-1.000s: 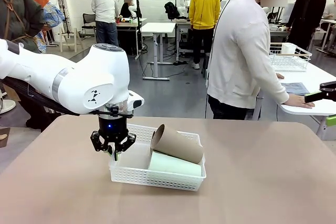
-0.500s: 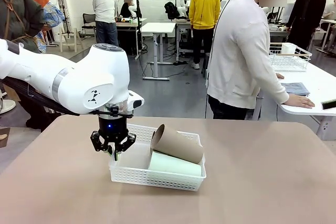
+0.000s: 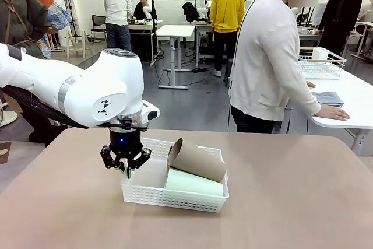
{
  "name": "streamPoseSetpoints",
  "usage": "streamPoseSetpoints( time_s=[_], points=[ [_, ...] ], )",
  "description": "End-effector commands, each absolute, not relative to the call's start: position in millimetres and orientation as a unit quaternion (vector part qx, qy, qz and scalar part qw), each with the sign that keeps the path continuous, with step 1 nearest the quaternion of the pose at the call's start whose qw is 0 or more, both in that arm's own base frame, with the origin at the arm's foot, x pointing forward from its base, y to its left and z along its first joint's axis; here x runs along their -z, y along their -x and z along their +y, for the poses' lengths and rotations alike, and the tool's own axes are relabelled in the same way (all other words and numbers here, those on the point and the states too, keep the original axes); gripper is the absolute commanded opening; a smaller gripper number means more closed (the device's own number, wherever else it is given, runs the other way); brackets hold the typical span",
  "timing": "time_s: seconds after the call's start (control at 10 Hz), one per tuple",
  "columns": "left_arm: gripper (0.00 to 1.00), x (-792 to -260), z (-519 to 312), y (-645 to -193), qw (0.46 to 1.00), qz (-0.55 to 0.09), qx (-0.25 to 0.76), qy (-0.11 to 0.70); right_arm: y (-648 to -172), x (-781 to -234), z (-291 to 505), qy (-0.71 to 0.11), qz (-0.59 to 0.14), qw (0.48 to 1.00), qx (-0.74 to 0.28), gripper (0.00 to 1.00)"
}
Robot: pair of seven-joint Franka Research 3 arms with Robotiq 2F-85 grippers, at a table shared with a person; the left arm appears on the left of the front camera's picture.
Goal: Clean and organize the cups into the basket.
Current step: Move the Organizing basket back to the left side of the table.
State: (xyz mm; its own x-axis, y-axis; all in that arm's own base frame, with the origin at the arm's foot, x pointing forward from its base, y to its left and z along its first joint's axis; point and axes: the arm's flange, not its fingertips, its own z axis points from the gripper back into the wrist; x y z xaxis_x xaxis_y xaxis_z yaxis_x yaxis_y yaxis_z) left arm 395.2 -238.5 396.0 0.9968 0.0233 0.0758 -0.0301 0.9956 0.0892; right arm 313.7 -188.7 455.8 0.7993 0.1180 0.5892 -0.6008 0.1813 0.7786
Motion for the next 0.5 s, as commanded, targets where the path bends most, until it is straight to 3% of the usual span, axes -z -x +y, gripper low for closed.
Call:
streamPoseSetpoints(
  time_s=[0.0, 0.4],
  points=[
    [0.00, -398, -241, -395, 0.998, -0.042, -0.024, -0.046, -306, -457, -222, -0.614, -0.260, 0.726, -0.167, 1.00],
    [0.00, -398, -241, -395, 0.998, -0.042, -0.024, -0.046, -257, -431, -273, -0.617, -0.268, 0.735, -0.088, 1.00]
  ],
)
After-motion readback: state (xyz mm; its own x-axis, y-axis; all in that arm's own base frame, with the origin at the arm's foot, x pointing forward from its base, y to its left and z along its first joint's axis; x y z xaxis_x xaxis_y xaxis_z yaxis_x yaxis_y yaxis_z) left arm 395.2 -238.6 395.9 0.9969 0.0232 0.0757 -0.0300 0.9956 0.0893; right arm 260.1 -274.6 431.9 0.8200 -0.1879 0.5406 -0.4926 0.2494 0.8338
